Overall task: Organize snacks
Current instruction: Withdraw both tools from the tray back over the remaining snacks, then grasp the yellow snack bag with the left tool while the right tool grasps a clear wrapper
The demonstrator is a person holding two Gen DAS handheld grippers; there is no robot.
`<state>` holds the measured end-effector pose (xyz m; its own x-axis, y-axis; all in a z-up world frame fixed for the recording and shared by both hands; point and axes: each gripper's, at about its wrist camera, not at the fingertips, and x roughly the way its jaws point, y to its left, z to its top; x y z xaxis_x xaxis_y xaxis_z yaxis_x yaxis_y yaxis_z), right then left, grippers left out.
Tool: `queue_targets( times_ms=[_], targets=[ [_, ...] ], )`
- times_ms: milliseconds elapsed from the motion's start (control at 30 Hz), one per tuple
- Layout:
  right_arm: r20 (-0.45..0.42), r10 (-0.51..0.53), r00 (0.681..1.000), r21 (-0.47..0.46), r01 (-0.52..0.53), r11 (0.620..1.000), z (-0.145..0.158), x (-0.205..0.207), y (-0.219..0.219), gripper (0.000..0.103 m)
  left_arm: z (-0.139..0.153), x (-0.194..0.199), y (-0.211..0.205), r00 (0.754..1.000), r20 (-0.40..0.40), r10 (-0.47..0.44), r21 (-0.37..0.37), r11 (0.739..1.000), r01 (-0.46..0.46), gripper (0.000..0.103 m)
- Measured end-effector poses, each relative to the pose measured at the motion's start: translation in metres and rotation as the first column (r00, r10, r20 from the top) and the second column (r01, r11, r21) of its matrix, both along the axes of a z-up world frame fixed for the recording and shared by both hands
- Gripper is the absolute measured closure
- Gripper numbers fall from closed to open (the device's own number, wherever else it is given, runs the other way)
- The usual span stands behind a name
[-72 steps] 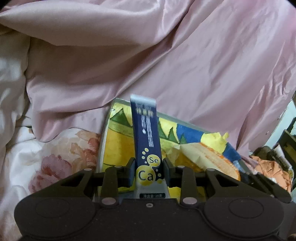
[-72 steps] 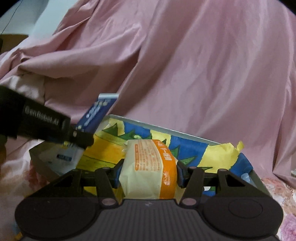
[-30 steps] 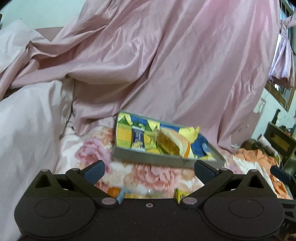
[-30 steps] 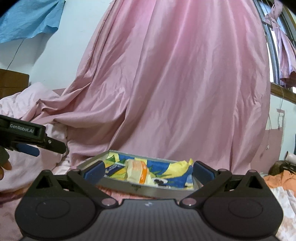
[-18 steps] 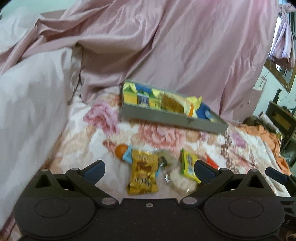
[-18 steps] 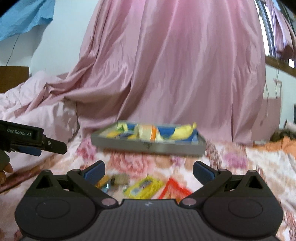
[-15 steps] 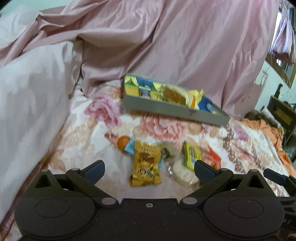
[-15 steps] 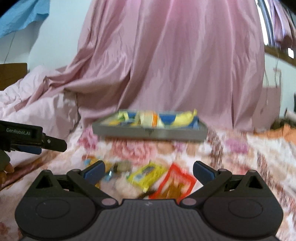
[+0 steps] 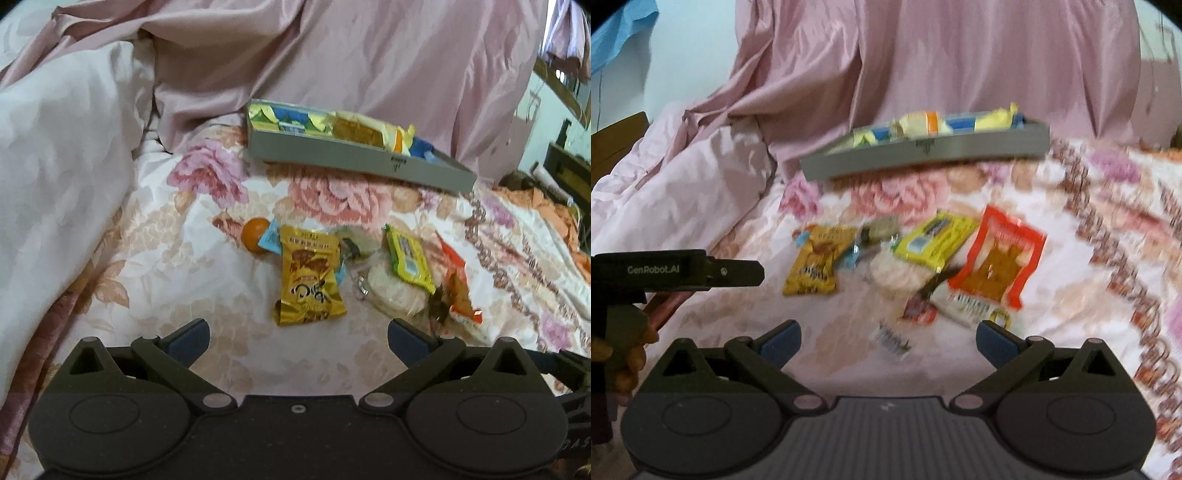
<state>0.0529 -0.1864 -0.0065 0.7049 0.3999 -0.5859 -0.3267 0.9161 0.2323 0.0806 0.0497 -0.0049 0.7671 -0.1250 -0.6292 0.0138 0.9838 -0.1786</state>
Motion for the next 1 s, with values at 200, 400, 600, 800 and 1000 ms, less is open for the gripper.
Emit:
queue_targets(
  times_ms=[200, 400, 600, 800, 1000],
  targets=[
    [-0.073, 0.0, 0.997, 0.024, 0.002, 1.0, -0.013, 0.009, -0.001, 0.0, -0.012, 0.009, -0.005, 0.999, -0.034, -0.029, 0.031, 0.999, 0.03, 0.001],
    [-0.058, -0.032, 0.998, 0.036, 0.034, 0.999, -0.019, 0.02, 0.001, 0.001, -0.015, 0.032, -0.005, 0.998, -0.049, -0.035, 0.031, 0.999, 0.036, 0.001],
    [-0.001, -0.096, 0.995, -0.012, 0.096, 0.995, -0.023, 0.033, 0.013, 0.012, -0.015, 0.057, -0.003, 0.998, -0.048, -0.03, -0.03, 0.999, 0.029, 0.001],
    [-0.013, -0.148, 0.989, -0.032, 0.148, 0.989, -0.032, 0.047, 0.015, 0.013, -0.023, 0.074, -0.011, 0.997, -0.045, -0.064, 0.028, 0.997, 0.066, 0.001],
    [-0.053, -0.153, 0.987, -0.018, 0.153, 0.988, -0.032, 0.047, 0.013, 0.013, -0.033, 0.085, -0.018, 0.995, -0.057, -0.082, 0.082, 0.993, 0.087, 0.001]
  ],
)
